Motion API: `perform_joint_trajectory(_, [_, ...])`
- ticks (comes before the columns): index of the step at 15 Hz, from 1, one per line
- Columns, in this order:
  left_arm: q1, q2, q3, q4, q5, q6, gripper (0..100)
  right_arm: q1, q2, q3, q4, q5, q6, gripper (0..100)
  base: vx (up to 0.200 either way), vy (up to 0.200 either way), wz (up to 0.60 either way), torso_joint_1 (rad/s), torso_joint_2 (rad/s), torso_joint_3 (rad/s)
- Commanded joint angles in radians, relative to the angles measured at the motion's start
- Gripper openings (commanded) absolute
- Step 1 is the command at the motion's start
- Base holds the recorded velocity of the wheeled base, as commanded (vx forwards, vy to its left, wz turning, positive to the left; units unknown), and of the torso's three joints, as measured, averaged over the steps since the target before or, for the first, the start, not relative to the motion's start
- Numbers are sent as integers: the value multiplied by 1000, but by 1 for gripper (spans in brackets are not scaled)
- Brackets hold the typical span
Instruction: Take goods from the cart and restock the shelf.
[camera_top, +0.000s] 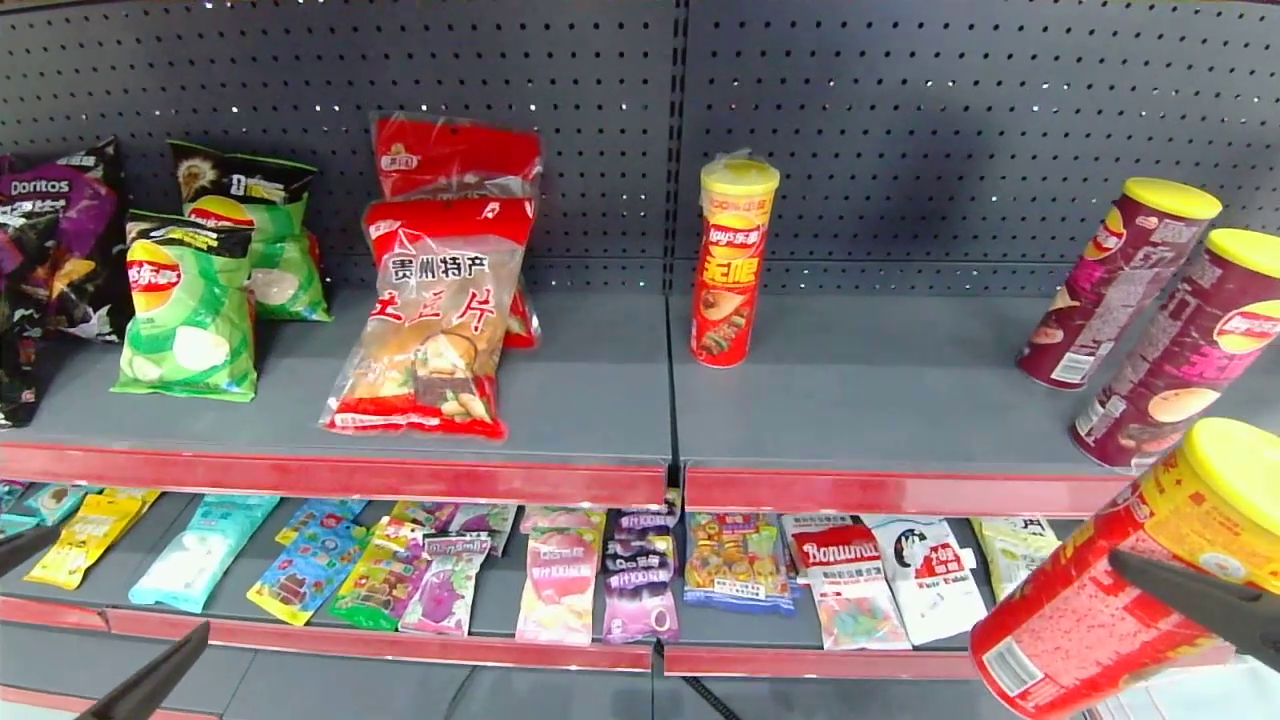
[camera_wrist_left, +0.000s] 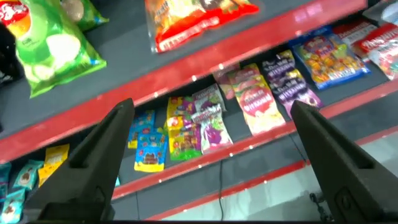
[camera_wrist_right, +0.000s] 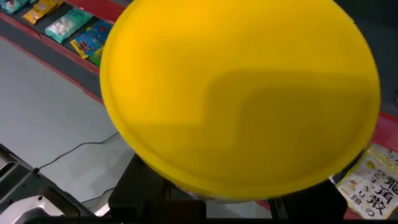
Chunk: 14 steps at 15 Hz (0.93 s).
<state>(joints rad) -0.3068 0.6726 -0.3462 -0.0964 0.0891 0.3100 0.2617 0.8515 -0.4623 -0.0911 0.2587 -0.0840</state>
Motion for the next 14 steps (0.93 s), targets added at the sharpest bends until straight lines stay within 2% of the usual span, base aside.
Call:
perform_joint_trajectory(1, [0, 1, -1, 0, 0, 1, 100, 1, 1, -1, 1, 1, 0, 0, 200, 0, 0, 12, -2, 12])
perform_joint_trajectory(6, [0, 2, 3, 1, 0, 14, 100, 1, 8, 1, 1, 1, 0, 0, 200, 0, 0, 4, 1, 5])
perform_joint_trajectory(10, [-3, 9, 9, 3, -11, 35, 100, 2, 9, 2, 2, 2, 1, 0, 0, 0, 0, 0, 0, 0])
perform_joint_trajectory(11, [-5, 13, 10, 4, -22, 40, 100, 2, 8, 4, 2, 2, 0, 0, 0, 0, 0, 0, 0, 0])
perform_joint_trajectory(12, [-6, 25, 10, 3, -34, 58, 100, 8, 6, 7, 2, 4, 0, 0, 0, 0, 0, 0, 0, 0])
perform_joint_trajectory(14, [-14, 76, -17, -2, -124, 57, 100, 39, 3, 8, 2, 2, 0, 0, 0, 0, 0, 0, 0, 0])
